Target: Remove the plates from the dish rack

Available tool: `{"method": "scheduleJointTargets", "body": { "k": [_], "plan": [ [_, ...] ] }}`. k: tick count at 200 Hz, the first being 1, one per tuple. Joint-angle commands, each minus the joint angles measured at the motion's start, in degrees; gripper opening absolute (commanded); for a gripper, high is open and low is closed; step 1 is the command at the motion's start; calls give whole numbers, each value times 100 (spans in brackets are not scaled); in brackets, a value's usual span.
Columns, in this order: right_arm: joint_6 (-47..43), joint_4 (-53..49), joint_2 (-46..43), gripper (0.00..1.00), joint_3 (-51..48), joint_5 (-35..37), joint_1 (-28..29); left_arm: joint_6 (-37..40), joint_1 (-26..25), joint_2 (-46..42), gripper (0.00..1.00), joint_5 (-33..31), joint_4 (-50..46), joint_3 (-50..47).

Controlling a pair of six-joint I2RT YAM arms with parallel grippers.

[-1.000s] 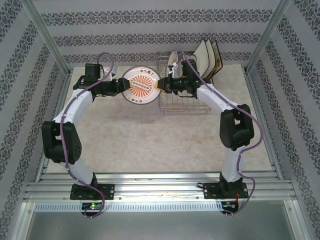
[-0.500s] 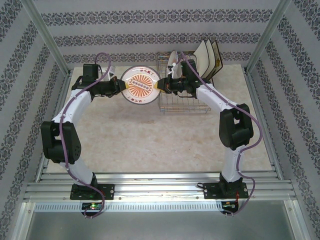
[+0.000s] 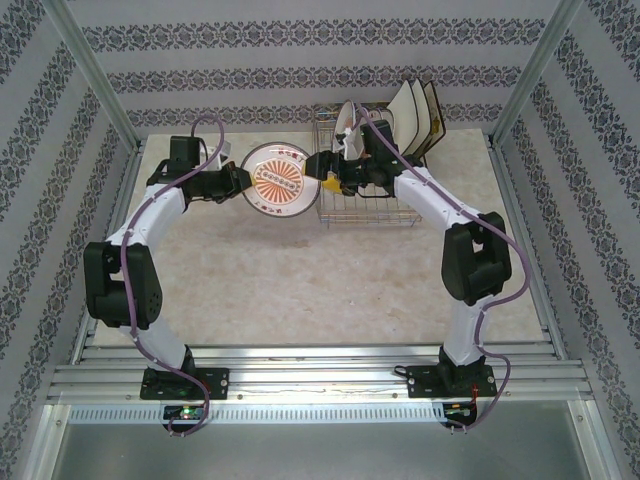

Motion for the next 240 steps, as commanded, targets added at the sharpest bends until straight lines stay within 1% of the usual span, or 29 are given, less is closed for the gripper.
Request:
{"method": "scheduleJointTargets", "body": {
  "k": [1, 32, 52, 71, 93, 117, 128, 147, 191, 240],
  "plan": [
    [-431, -481, -283, 98, 147, 377, 34, -7, -5, -345, 0, 101, 377, -10],
    [-885, -1267, -332, 98, 365, 1057, 47, -31, -6, -365, 0, 87, 429, -85],
    [-1138, -1746, -345, 98, 507, 1622, 56, -33, -6, -382, 0, 76, 456, -112],
    [-1415, -2249, -392, 98, 636, 2578, 80, -33, 10, -391, 0, 74, 456, -127],
    [-1645, -2789, -428, 98, 790, 3520, 63, -33, 21, -441, 0, 76, 454, -151],
    [-1857, -3360, -491, 98, 984, 4781, 55, -16, 64, -524, 0, 37, 437, -182],
    [-1949, -3535, -543, 98, 1033, 5162, 28, -11, 81, -542, 0, 26, 447, -199],
    [-2042, -3752, -657, 98, 1074, 5454, -76, 4, 124, -547, 0, 37, 426, -217],
    [-2097, -3911, -882, 98, 918, 5382, -470, 3, 240, -565, 0, -1, 482, -283],
    [-2133, -3984, -894, 98, 875, 5625, -642, -518, 655, -479, 0, -234, 938, -102]
  ]
}}
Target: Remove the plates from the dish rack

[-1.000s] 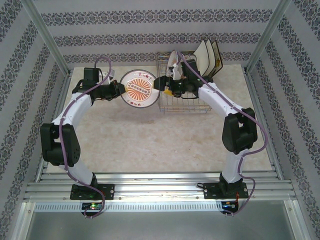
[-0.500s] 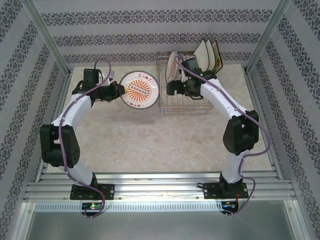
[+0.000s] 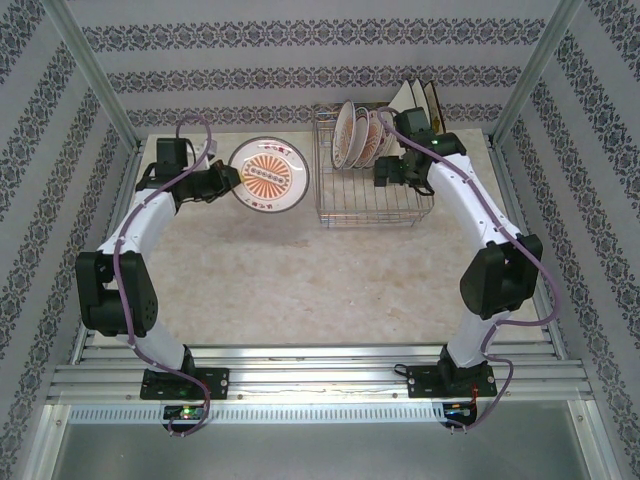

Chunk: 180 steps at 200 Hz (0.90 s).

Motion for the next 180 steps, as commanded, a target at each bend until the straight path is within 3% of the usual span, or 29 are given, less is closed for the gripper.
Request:
{"method": "scheduleJointTargets", "body": {
  "k": [1, 44, 66, 98, 128, 154, 180],
  "plan": [
    [-100, -169, -116, 98, 1, 260, -33, -344, 292, -173, 0, -93, 663, 164],
    [-140, -205, -105, 98, 26, 264, -171, -720, 1033, -222, 0, -564, 864, 84],
    [-127, -190, -123, 98, -9, 181, -209, -1177, 1470, -171, 0, -742, 1493, -378],
    [-151, -211, -113, 98, 8, 62, -221, -1641, 1959, 433, 0, -455, 2209, -549],
    [-128, -203, -137, 98, -4, 47, -211, -1999, 2107, 920, 0, -514, 2656, -464],
    [-119, -189, -135, 98, -69, 29, -211, -2043, 2114, 1255, 0, -981, 2776, -333],
    [-127, -188, -125, 98, -99, 9, -209, -2357, 2114, 1808, 0, -924, 3129, -84]
  ]
}}
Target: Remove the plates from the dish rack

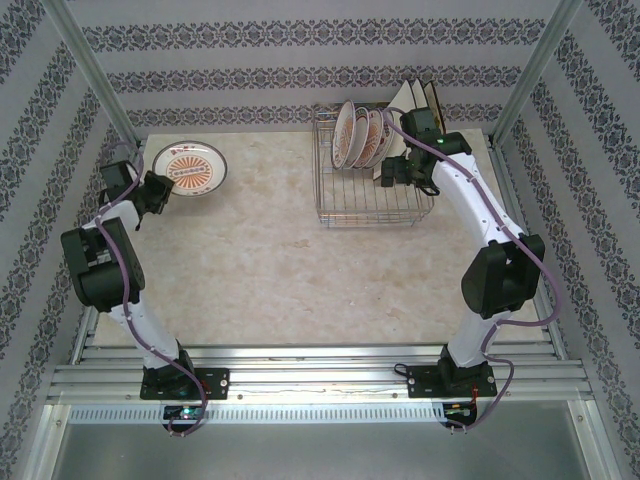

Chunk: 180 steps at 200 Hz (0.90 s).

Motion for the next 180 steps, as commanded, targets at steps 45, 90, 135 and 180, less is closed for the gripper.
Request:
{"method": "scheduleJointTargets", "body": {
  "k": [45, 90, 135, 180],
  "plan": [
    [-50, -102, -64, 98, -14, -158, -8, -375, 0, 1192, 0, -204, 654, 1072],
    [-109, -187, 107, 98, 219, -184, 57, -365, -8, 1652, 0, -303, 567, 1373],
    [-170, -320, 235, 98, 471, -185, 116, -223, -10, 2009, 0, -418, 393, 1563],
    [-221, -444, 326, 98, 689, -149, 152, 335, -23, 1974, 12, -802, -348, 1712]
  ]
}}
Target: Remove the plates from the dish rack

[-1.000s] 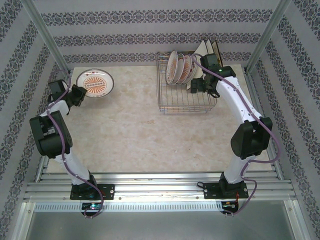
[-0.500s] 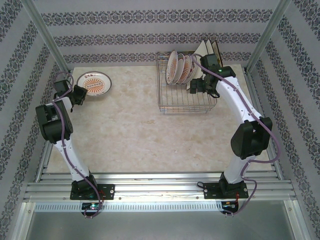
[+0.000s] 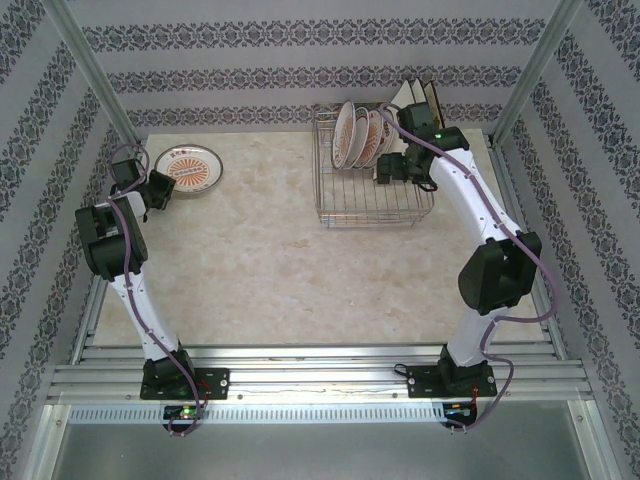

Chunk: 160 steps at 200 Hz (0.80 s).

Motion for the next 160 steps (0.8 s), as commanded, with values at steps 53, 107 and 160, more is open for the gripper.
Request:
{"method": "scheduleJointTargets", "body": {
  "k": [53, 107, 160],
  "plan": [
    [-129, -299, 230, 98, 446, 11, 159, 822, -4, 52, 44, -632, -1108, 336],
    [-205, -291, -124, 98, 306, -165, 260, 1708, -133, -544, 61, -1948, -2452, 278],
    [-321, -12, -752, 98, -190, -399, 327, 2784, -650, -2659, 97, -3634, -3481, -939]
  ]
}}
